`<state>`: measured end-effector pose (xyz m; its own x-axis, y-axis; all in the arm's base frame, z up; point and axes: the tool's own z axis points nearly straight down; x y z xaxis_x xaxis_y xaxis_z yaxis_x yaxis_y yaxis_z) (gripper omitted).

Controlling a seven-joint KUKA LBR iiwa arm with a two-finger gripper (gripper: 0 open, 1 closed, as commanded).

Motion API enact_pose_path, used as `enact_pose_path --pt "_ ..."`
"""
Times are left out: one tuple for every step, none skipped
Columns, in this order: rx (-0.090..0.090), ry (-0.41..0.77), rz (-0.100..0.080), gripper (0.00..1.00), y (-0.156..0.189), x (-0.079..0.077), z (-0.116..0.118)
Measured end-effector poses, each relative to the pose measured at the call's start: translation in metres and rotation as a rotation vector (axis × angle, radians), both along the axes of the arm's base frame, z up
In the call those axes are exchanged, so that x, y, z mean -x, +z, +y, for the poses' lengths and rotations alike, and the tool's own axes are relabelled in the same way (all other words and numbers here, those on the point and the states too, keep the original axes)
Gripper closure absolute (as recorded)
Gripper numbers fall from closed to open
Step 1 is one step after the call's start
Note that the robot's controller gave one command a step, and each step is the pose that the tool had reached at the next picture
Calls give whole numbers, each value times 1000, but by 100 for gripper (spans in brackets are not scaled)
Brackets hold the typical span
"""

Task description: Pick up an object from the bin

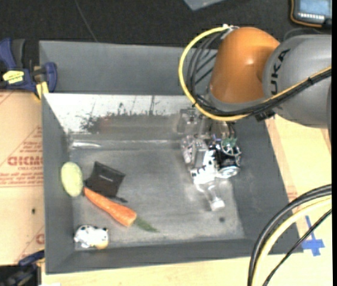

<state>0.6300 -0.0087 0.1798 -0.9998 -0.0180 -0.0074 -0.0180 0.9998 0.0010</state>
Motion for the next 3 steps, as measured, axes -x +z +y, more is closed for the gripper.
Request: enact_pose_path --pt "2 37 -8 0 -10 0 -15" --pt "3 165 -1 0 -36 2 -31" --pt "4 186 -10 0 -65 -9 -50"
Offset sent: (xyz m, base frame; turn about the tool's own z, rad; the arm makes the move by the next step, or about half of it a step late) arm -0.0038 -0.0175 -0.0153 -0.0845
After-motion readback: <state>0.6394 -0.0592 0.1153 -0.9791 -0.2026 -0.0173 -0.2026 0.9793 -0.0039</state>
